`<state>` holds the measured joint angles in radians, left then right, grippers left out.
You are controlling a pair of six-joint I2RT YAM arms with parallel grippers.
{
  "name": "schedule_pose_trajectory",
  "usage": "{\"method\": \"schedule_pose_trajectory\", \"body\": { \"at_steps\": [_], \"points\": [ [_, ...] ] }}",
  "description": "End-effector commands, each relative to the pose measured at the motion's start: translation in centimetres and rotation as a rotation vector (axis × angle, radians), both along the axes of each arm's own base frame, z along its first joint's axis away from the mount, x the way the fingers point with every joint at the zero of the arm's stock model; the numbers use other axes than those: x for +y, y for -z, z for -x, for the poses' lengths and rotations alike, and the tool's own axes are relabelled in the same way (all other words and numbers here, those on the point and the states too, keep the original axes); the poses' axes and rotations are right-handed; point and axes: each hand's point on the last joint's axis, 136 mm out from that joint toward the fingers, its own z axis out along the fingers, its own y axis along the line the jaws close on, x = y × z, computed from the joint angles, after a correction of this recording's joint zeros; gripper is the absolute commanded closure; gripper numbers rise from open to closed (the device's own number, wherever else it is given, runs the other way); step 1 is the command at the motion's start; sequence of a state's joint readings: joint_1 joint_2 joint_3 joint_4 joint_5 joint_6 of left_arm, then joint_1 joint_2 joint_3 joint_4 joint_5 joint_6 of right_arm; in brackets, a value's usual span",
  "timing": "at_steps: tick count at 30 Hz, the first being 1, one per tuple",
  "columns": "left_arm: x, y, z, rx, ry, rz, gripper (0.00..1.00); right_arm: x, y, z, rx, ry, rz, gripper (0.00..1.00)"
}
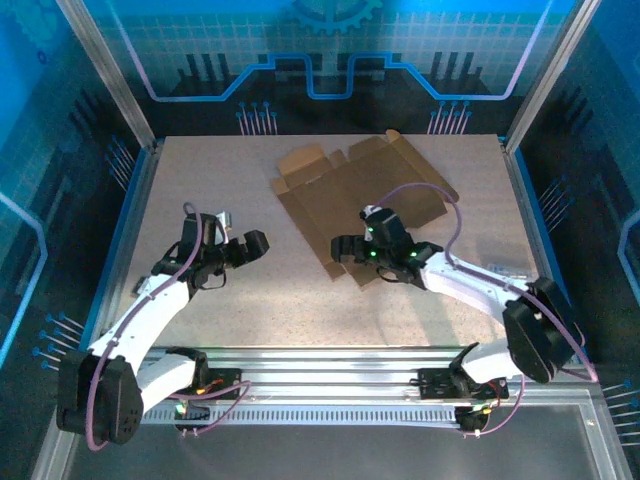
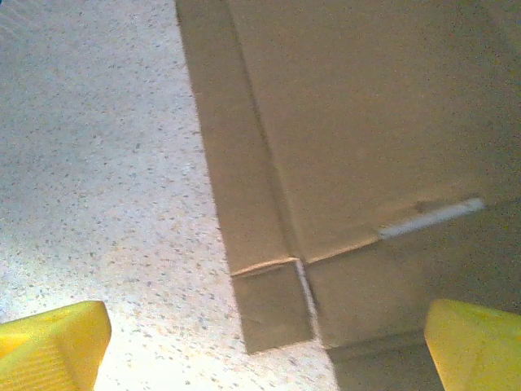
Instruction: Fold the paper box
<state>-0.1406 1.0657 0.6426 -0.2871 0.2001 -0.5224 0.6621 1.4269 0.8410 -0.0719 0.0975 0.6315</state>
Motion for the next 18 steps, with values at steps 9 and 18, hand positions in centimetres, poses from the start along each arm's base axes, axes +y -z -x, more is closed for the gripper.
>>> {"method": "schedule_pose_trajectory", "body": {
  "at_steps": [9, 18],
  "points": [
    [-0.6, -1.4, 1.5, 0.023, -0.001, 0.067, 0.01, 4.6, 2.6, -1.1, 0.103, 0.046, -0.028, 0.0],
    [-3.2, -2.8, 1.4, -0.035, 0.135, 0.167, 0.01, 2.0, 6.9, 1.3, 0.206, 0.135, 0.006, 0.0]
  ]
}}
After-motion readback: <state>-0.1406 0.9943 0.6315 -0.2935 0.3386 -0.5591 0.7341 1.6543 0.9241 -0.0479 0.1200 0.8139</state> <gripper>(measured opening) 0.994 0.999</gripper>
